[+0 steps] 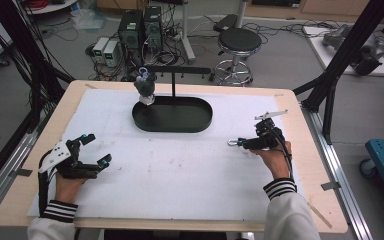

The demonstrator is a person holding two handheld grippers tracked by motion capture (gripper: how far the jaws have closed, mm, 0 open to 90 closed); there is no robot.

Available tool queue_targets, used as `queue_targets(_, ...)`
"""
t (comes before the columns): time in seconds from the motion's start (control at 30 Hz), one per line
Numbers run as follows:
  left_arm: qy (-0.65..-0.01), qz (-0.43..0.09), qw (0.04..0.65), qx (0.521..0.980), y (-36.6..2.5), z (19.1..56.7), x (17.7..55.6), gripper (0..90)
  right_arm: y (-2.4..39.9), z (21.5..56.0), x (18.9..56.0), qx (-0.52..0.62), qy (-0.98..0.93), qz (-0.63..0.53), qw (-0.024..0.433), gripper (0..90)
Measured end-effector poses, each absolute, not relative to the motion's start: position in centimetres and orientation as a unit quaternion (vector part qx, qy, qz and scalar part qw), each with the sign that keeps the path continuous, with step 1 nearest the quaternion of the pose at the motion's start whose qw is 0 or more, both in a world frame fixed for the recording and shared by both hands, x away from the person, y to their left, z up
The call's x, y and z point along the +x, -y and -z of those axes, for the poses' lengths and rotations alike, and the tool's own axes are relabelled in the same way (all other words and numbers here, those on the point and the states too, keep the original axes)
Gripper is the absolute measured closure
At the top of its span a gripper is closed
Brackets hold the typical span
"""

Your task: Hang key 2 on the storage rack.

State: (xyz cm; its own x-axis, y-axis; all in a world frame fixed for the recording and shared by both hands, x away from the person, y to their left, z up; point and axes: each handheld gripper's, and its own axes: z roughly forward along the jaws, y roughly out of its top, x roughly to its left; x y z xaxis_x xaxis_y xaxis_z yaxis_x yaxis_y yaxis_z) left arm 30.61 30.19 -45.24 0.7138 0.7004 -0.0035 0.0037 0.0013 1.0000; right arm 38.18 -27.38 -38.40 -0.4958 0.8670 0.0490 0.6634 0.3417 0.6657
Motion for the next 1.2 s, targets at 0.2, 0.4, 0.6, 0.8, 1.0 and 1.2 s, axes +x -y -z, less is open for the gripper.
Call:
queue_targets(0.2, -0.267, -0.268, 0.655, 0.655, -30.2, 45.3, 30.6, 1.7, 26.8, 38.7, 38.3, 0.476, -0.809, -0.303, 0.162, 17.5)
queue_targets(0.4, -0.267, -0.267, 0.656, 0.654, -30.2, 45.3, 30.5, 1.7, 26.3, 39.2, 38.6, 0.487, -0.811, -0.277, 0.169, 20.9)
queue_targets(0.6, -0.266, -0.267, 0.658, 0.652, -30.2, 45.3, 30.5, 1.7, 26.2, 39.8, 39.0, 0.504, -0.806, -0.266, 0.16, 25.0)
queue_targets(0.8, -0.265, -0.267, 0.66, 0.651, -30.3, 45.3, 30.5, 1.7, 25.9, 40.2, 39.5, 0.511, -0.806, -0.259, 0.152, 33.6)
queue_targets(1.0, -0.265, -0.267, 0.66, 0.651, -30.3, 45.3, 30.5, 1.7, 26.1, 40.6, 39.9, 0.518, -0.803, -0.263, 0.132, 40.9)
queue_targets(1.2, -0.263, -0.268, 0.66, 0.651, -30.3, 45.3, 30.5, 1.7, 25.9, 40.9, 40.1, 0.527, -0.798, -0.264, 0.126, 53.2)
